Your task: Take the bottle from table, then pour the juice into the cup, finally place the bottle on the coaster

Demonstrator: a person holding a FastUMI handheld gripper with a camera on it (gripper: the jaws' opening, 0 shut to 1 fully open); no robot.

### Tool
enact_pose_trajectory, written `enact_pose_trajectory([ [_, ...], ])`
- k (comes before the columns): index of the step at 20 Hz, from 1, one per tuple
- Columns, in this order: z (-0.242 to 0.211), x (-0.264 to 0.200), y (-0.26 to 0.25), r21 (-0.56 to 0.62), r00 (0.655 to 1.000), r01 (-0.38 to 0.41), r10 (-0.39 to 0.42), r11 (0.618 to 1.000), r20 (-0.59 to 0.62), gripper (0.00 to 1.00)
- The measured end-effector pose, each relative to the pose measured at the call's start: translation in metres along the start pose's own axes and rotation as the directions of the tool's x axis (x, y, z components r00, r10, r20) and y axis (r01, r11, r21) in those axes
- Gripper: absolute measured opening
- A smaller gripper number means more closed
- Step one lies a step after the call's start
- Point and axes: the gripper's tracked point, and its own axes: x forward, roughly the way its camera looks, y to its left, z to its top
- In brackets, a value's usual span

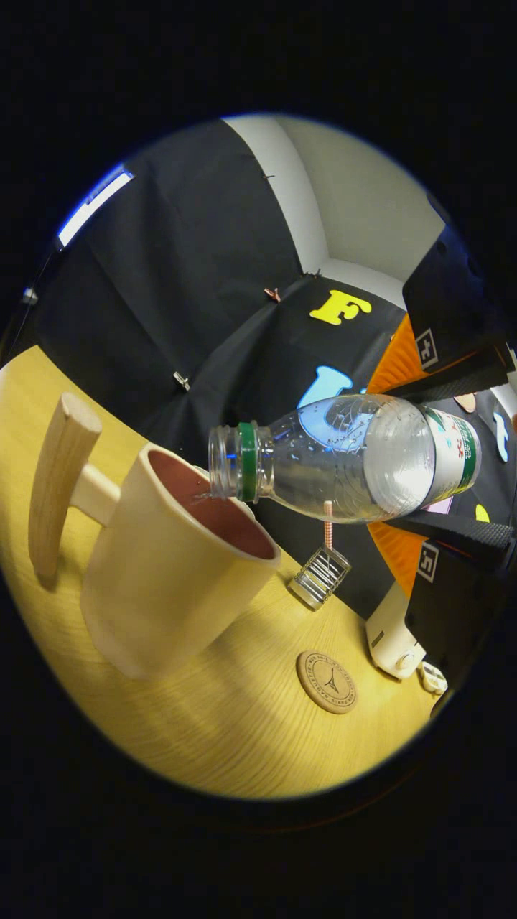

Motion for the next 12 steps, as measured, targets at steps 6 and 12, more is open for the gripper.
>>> enact_pose_trajectory([
  [6, -0.013, -0.016, 0.028, 0.254, 0.994, -0.091, 0.102, 0.963, -0.031, 0.72],
  [12, -0.027, -0.034, 0.049, 0.647, 0.974, -0.147, 0.223, 0.748, -0.036, 0.72],
])
